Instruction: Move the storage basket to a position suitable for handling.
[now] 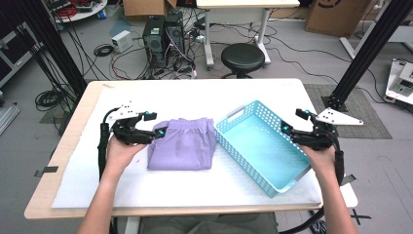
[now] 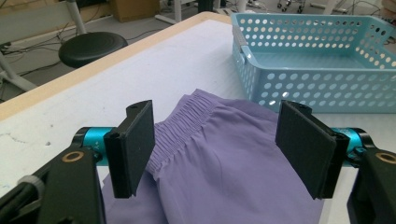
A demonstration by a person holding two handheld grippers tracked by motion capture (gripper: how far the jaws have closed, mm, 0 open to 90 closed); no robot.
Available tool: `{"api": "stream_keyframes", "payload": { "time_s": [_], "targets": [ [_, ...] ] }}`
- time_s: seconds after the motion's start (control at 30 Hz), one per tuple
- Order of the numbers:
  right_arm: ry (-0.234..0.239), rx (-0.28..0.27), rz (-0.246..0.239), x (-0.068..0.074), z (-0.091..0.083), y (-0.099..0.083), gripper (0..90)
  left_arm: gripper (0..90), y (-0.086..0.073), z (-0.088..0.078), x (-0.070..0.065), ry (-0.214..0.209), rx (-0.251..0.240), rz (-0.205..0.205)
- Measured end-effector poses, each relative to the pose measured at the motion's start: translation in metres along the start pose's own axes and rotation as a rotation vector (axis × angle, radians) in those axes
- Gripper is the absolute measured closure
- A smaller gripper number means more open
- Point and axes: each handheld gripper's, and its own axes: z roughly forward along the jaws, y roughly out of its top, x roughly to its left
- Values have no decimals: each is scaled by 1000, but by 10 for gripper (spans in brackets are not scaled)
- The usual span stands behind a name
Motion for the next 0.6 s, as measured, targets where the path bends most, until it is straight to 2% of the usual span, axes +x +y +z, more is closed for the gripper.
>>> {"api": "stream_keyframes", "payload": {
  "time_s": [0.1, 0.27, 0.6],
  "targets": [
    [-1, 1, -4, 0, -1, 0, 225, 285, -4, 3, 1, -1, -9, -8],
    [-2, -1, -5, 0, -1, 0, 224, 285, -10, 6, 2, -7, 5, -20],
    [-2, 1, -6, -1, -1, -1, 224, 285, -21, 5, 8, 6, 7, -41]
  ]
}}
